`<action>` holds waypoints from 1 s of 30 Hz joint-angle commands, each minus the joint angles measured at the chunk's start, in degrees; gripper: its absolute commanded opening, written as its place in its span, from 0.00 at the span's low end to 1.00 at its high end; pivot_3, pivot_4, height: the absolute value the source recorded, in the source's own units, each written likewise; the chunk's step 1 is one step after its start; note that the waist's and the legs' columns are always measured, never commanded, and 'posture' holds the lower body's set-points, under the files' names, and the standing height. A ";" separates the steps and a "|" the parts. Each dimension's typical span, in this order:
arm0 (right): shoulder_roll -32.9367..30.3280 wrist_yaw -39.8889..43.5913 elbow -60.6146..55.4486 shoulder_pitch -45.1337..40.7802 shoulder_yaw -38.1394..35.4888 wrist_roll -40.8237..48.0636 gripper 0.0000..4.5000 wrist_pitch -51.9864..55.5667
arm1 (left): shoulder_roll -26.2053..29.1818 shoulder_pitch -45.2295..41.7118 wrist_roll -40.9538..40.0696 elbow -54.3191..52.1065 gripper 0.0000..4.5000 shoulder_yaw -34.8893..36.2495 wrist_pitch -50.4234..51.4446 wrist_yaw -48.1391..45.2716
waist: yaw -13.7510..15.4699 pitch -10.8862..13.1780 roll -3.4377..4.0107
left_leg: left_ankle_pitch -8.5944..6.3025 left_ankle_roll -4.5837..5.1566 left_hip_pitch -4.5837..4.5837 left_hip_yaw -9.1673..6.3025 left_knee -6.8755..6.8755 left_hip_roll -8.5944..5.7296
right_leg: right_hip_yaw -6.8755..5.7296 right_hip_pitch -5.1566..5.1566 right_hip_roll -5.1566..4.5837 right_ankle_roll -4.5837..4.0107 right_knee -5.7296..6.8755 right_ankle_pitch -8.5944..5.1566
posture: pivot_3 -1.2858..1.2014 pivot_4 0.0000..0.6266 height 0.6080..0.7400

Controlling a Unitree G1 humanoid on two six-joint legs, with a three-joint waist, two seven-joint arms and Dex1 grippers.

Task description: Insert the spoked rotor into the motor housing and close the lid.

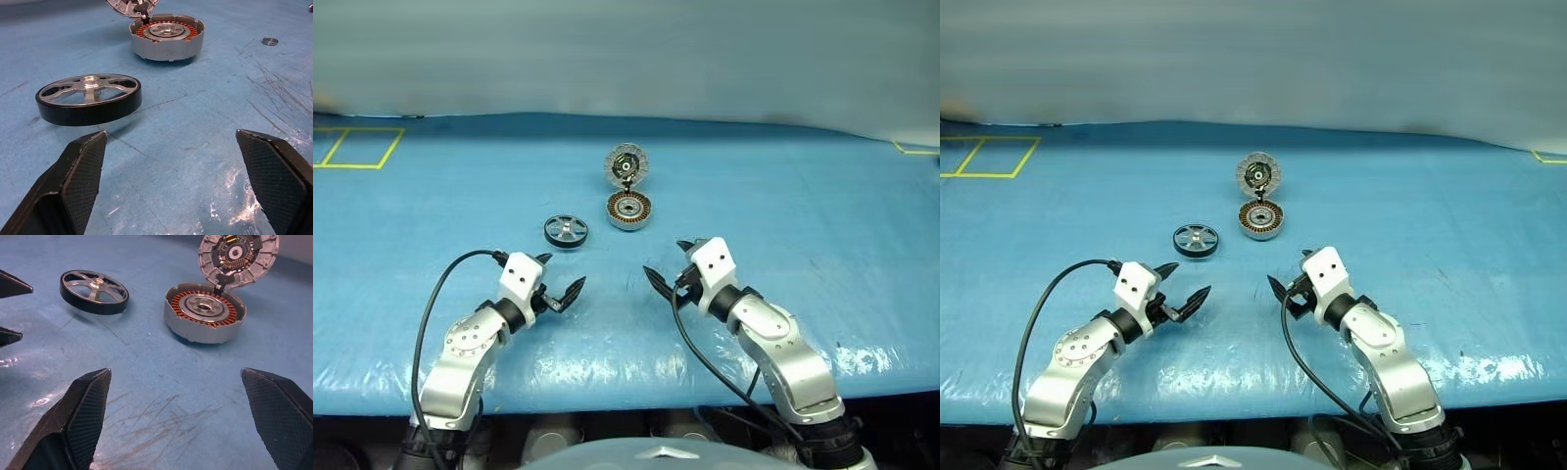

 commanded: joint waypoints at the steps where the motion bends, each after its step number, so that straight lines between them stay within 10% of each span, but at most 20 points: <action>1: -3.09 3.62 0.13 -3.98 1.68 -1.13 0.99 -0.46 | -0.34 0.14 -0.32 -2.15 1.00 0.01 -1.34 -0.02 | -0.02 0.00 0.00 | 0.00 0.01 0.00 0.00 0.00 -0.01 | 0.00 0.01 0.00 0.00 -0.01 0.00 | 0.52 0.24 1.00; 9: -12.09 18.82 13.23 -27.45 16.96 -9.47 0.99 6.30 | -0.04 0.25 0.43 -1.65 1.00 -1.23 -4.44 -1.65 | -0.23 0.04 0.05 | 0.05 0.03 0.05 0.06 0.03 -0.06 | 0.00 0.00 0.01 -0.02 0.04 0.03 | 0.52 0.24 1.00; 19: -2.99 21.84 43.47 -51.34 22.96 -16.51 0.99 4.63 | -0.38 2.80 0.21 -2.79 1.00 -2.49 -4.90 -1.92 | -0.21 0.09 0.11 | 0.05 0.03 -0.08 0.09 -0.03 -0.06 | -0.06 -0.12 -0.01 0.25 0.02 0.19 | 0.52 0.24 1.00; 30: 4.17 21.77 63.41 -58.35 20.39 -18.11 0.99 -3.25 | -1.17 4.84 0.29 -1.72 1.00 -2.52 -7.27 -2.17 | -0.31 0.23 0.36 | 0.13 -0.12 -0.10 0.19 -0.06 -0.04 | -0.04 -0.15 -0.05 0.34 -0.01 0.24 | 0.52 0.24 1.00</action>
